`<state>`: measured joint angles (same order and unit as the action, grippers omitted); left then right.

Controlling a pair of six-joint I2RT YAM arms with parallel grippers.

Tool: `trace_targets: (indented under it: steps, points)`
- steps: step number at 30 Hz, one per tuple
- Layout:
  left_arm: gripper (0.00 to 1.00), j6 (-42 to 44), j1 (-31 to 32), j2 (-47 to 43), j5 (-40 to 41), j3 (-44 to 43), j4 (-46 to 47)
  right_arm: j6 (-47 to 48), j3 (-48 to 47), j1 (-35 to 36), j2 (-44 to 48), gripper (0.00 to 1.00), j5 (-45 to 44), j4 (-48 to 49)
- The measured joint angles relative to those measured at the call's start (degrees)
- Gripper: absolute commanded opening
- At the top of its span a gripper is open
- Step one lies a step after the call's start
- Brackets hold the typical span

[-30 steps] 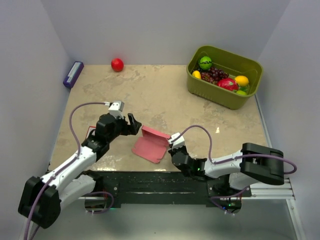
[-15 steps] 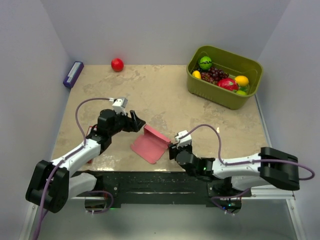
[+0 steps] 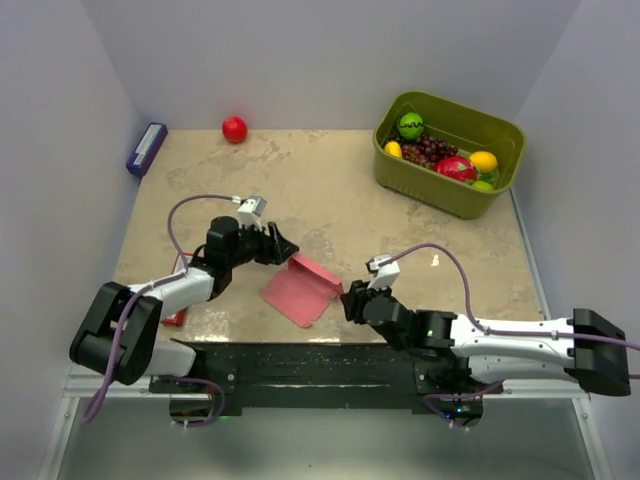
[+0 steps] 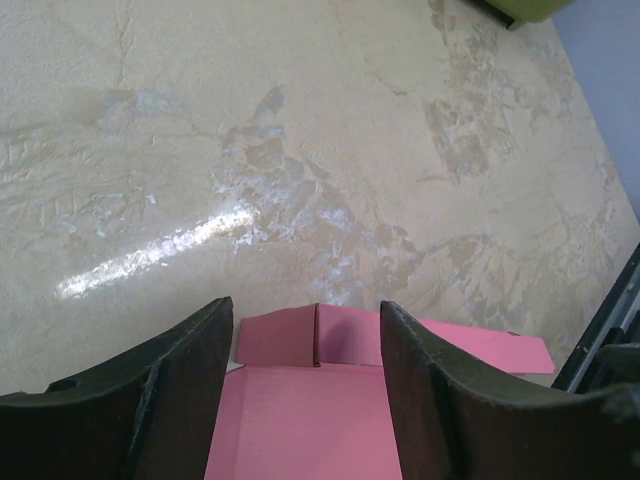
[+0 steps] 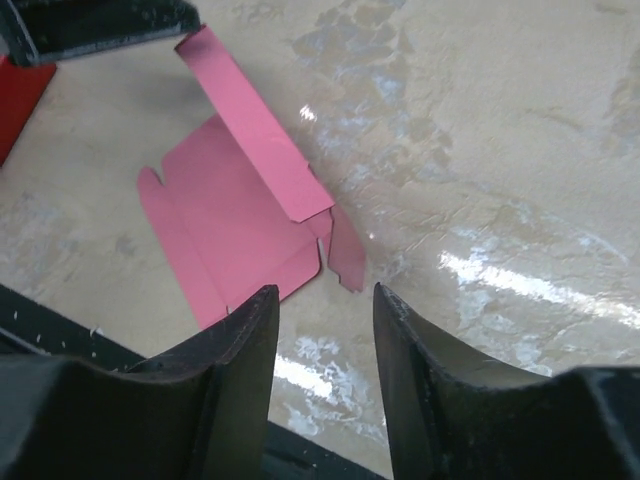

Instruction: Fold the paper box

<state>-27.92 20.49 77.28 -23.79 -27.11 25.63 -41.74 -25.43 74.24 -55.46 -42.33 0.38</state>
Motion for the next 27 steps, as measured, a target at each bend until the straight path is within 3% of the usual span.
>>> trace_targets:
  steps: [4, 12, 19, 23, 27]
  points:
    - [0.63, -0.81, 0.20, 1.31, -1.73, 0.00, 3.34, -1.95, -0.39, 0.02, -4.50, 0.36, 4.52, 0.48]
    - [0.62, -1.81, 3.10, 0.83, -2.56, 1.31, 4.35, -3.85, -1.14, -0.42, -12.57, 0.36, 6.29, 0.61]
    - [0.62, -4.00, 5.05, -5.79, -1.60, 5.75, 3.13, -1.57, -1.14, -7.61, -12.00, 0.37, 6.32, 2.67]
    - [0.64, -4.66, 5.86, -9.77, -0.76, 6.64, 1.57, 0.92, -1.14, -9.60, -10.47, 0.39, 6.23, 3.19]
    - [0.65, -5.73, 6.10, -14.60, 1.55, 6.80, -1.86, 2.43, -1.14, -9.70, -7.28, 0.50, 6.32, 1.88]
